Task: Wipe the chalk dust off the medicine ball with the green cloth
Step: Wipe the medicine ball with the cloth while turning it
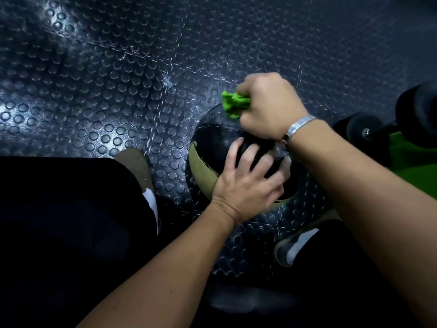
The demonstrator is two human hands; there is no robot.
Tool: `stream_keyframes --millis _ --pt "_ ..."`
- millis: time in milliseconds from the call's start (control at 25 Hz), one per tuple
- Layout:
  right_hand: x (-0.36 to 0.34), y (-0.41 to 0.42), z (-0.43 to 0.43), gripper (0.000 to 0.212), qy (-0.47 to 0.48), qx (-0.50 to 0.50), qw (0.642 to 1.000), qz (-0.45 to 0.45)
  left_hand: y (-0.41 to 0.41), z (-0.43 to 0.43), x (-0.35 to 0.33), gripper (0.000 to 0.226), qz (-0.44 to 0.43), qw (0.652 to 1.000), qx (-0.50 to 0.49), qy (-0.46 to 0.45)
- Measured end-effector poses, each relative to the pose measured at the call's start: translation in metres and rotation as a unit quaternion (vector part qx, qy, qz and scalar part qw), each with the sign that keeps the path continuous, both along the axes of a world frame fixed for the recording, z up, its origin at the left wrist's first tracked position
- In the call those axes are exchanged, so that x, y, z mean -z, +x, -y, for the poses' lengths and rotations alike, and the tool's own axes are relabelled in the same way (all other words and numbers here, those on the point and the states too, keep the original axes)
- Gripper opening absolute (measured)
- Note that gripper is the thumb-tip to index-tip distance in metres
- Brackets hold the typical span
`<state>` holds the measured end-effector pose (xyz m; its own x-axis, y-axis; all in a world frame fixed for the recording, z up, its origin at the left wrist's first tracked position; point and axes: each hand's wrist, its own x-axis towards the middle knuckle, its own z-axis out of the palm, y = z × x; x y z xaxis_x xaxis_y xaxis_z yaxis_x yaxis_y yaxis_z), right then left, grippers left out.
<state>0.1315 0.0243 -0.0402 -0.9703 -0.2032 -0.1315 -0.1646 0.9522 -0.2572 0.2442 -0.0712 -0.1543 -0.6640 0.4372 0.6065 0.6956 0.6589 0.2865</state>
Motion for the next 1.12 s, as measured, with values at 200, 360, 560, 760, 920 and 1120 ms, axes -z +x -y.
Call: stream_keyframes --millis 200,360,560,760,920,1120 --pt "-0.007 0.009 -0.017 0.027 -0.039 -0.074 0.996 0.036 0.004 -0.002 0.002 0.034 -0.001 1.000 0.000 0.003" --pt "0.002 -0.001 0.010 0.032 0.029 -0.071 0.997 0.014 0.002 -0.001 0.003 0.035 0.000 1.000 0.006 0.005" --pt "-0.008 -0.018 0.013 0.017 0.032 -0.032 0.996 0.073 0.003 0.000 0.003 0.032 0.012 1.000 0.022 0.012" --pt "-0.007 -0.017 0.046 0.032 0.048 -0.134 0.981 0.129 0.007 -0.002 0.005 0.032 0.017 1.000 0.022 0.000" --pt "-0.004 -0.037 0.058 0.022 0.123 -0.083 0.982 0.115 0.001 0.000 0.004 0.027 0.028 0.998 0.050 0.022" --pt "0.008 -0.045 0.075 0.023 0.138 -0.089 0.977 0.136 0.001 0.004 0.003 0.024 0.023 0.998 0.043 0.040"
